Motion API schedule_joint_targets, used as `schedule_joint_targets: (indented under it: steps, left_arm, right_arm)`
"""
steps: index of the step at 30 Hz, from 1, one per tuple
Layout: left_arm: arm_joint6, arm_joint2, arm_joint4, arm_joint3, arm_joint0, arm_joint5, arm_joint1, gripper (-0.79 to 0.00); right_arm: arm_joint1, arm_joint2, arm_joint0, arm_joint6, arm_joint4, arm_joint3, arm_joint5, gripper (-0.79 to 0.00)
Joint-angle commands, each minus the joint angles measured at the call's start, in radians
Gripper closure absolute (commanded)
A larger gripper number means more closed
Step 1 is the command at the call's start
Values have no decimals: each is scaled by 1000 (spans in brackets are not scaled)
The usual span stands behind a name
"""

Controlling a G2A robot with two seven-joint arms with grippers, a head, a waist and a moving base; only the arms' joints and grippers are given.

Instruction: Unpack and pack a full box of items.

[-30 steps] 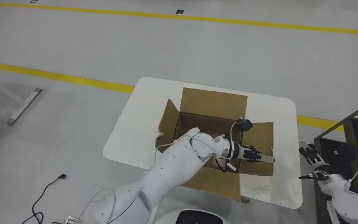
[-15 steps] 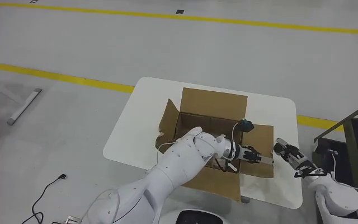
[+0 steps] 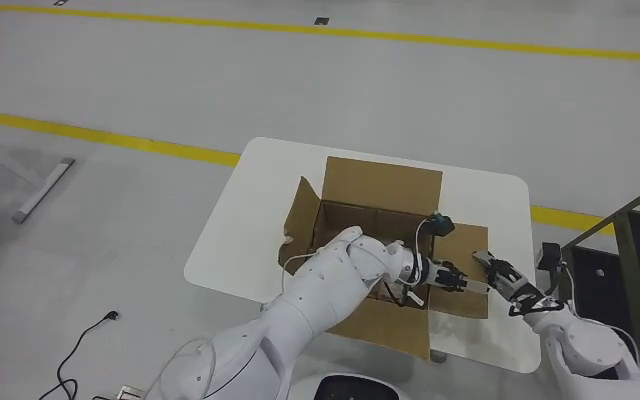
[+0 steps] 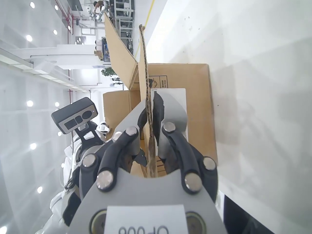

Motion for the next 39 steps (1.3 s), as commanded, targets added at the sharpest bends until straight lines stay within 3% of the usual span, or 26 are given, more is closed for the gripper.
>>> schedule_joint_targets:
  steps: [1, 13, 15, 20, 23, 25, 28, 34, 39]
  left_arm:
    - [1, -5, 0, 2, -3, -2, -1, -785]
    - [31, -51, 54, -20, -50, -33, 23, -785]
    - [23, -56, 82, -29, -56, -29, 34, -785]
    - [13, -68, 191, -43, -67, 18, 75, -785]
    - [-9, -87, 233, -64, -61, 90, 104, -785]
    - [-32, -94, 271, -96, -53, 167, 122, -785]
    - [-71, -91, 371, -169, -45, 307, 149, -785]
    - [-195, -83, 552, -304, 12, 552, 199, -785]
    - [-269, -76, 650, -381, 48, 636, 223, -785]
  right_arm:
    - [0, -4, 0, -7, -10, 7, 6, 0]
    - [-2, -23, 3, -5, -47, 25, -9, 0]
    - [-1, -17, 6, -9, -51, 21, -24, -311]
    - [6, 28, 6, -47, -121, -10, -52, -388]
    - [11, 67, -4, -103, -196, -49, -82, -388]
    - [14, 94, -13, -158, -267, -80, -96, -342]
    - [17, 126, -28, -248, -391, -140, -111, 0]
    - [17, 141, -70, -433, -713, -254, -108, 0]
    - [12, 110, -97, -505, -854, -290, -78, 0]
